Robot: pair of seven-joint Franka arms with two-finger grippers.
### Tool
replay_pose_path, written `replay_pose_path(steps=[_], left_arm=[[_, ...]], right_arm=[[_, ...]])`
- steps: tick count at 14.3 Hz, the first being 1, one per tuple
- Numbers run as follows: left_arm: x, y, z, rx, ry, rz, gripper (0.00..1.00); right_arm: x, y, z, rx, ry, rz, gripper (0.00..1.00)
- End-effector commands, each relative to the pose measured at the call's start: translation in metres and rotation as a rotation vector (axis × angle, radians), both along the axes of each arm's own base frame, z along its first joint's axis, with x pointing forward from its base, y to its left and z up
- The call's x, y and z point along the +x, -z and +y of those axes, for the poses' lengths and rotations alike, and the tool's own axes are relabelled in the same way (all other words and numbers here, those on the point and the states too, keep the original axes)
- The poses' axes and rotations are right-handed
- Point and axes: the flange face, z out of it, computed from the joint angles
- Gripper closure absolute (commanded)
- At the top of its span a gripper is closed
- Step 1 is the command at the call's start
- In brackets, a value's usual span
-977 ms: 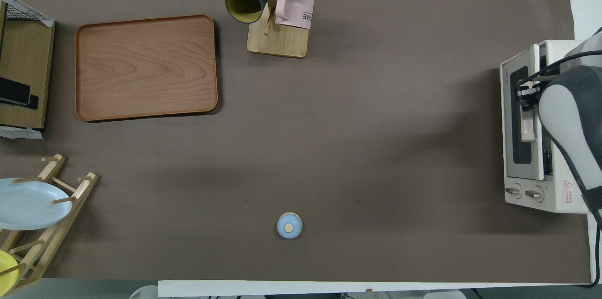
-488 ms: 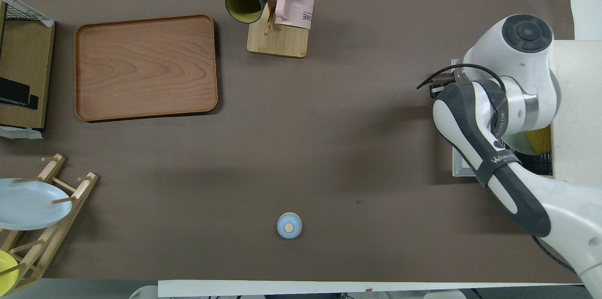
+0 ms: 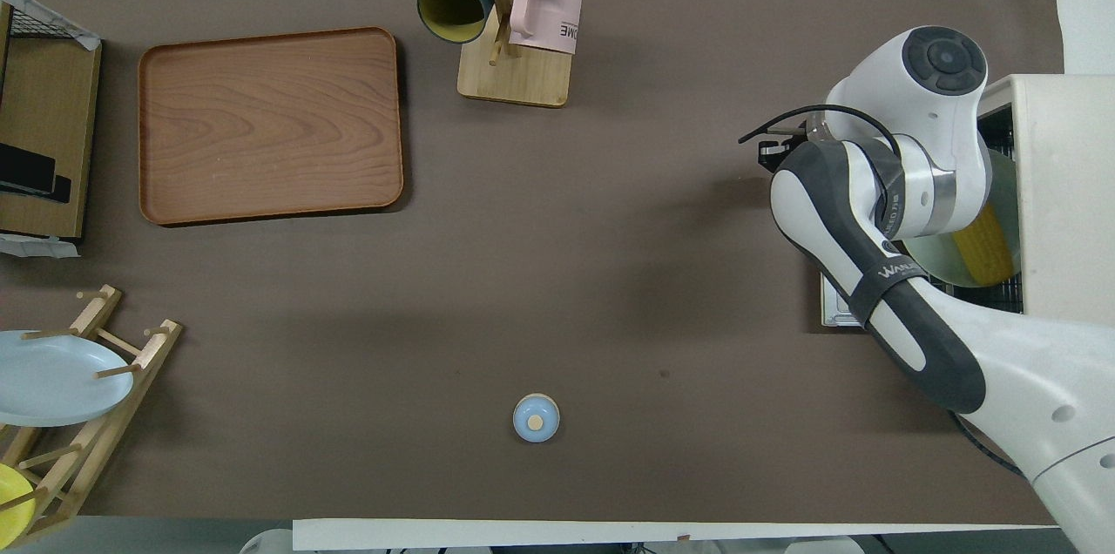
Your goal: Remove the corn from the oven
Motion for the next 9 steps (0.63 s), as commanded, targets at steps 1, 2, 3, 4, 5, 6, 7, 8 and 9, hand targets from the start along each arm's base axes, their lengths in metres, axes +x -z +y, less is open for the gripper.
replay_pose_path(steps=[1,2,3,4,5,6,7,8,9], left_arm=[[-0.006,-0.003,0.003,0.012,-0.006,0.006,0.00],[-0.006,-0.003,0.003,0.012,-0.006,0.004,0.00],[-0.006,-0.003,0.003,0.012,-0.006,0.006,0.00],[-0.006,-0.003,0.003,0.012,-0.006,0.006,0.00],[-0.006,-0.003,0.003,0.012,-0.006,0.006,0.00],[-0.006,-0.003,0.003,0.012,-0.006,0.004,0.00],[-0.006,-0.003,0.003,0.012,-0.006,0.006,0.00],[-0.006,-0.003,0.003,0.012,-0.006,0.006,0.00],[-0.006,-0.003,0.003,0.012,-0.006,0.006,0.00]], right_arm=[[-0.002,-0.038,0.008,0.028,0.045,-0.002,0.65],[-0.006,-0.052,-0.009,0.026,0.069,0.010,0.55],[-0.011,-0.069,-0.030,0.027,0.091,0.031,0.44],[-0.016,-0.082,-0.051,0.026,0.105,0.049,0.44],[-0.024,-0.091,-0.066,0.018,0.095,0.076,0.43],[-0.031,-0.094,-0.082,-0.006,0.081,0.110,0.42],[-0.035,-0.094,-0.096,-0.038,0.072,0.130,0.42],[-0.039,-0.089,-0.103,-0.067,0.055,0.145,0.42],[-0.042,-0.087,-0.109,-0.085,0.037,0.143,0.42]])
